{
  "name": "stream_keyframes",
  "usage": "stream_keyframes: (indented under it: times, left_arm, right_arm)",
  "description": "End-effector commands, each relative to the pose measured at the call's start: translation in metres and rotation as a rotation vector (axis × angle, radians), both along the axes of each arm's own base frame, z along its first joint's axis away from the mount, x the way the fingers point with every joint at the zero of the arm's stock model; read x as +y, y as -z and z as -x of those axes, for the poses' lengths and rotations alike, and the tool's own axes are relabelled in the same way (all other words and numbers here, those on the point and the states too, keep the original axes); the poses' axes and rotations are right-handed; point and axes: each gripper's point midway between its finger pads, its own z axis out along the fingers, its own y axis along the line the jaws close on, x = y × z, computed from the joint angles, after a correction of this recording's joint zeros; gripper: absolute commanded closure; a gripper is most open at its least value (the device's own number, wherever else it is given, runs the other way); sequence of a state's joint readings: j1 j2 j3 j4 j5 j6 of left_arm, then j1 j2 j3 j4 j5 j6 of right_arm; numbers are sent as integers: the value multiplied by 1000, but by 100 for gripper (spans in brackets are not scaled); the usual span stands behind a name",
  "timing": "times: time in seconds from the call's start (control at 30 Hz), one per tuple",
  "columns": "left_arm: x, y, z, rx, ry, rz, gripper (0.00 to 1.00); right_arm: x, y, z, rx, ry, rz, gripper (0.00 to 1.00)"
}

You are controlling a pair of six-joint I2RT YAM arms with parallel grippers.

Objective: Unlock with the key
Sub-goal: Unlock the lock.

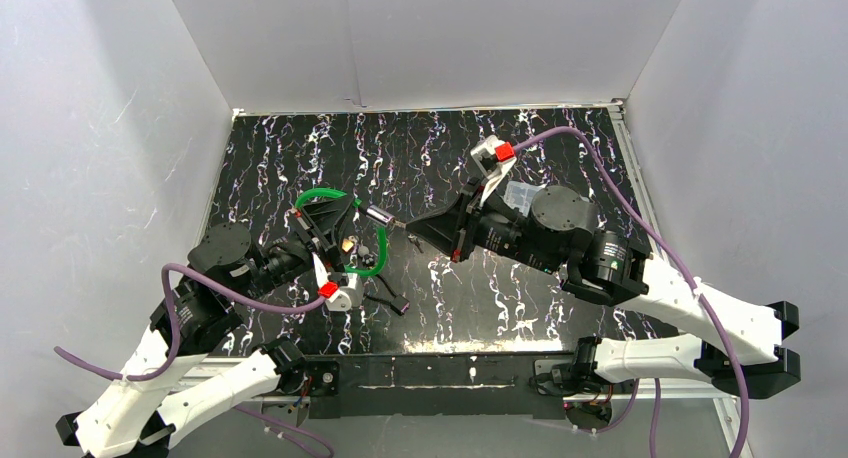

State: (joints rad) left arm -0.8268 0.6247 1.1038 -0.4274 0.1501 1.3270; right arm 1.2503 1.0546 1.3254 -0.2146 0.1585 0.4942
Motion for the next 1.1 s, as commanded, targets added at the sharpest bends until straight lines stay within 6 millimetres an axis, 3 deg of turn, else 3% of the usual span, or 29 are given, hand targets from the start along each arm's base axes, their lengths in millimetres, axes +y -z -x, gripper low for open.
stream_keyframes:
  times: [0.0, 0.4, 0.8, 1.07]
  left_arm:
    - [2, -22, 4, -53, 9, 52, 100]
    - [2, -23, 5, -52, 15, 56, 100]
    - [2, -24, 6, -51, 17, 60, 100]
    - [1, -30, 5, -43, 14, 73, 100]
  right_arm:
    - [-2, -13, 0, -15, 10, -49, 99]
    - [-1, -13, -8, -10, 54, -59, 99]
    - [21, -6, -4, 11, -4, -50, 99]
    - [21, -6, -14, 5, 57, -61, 99]
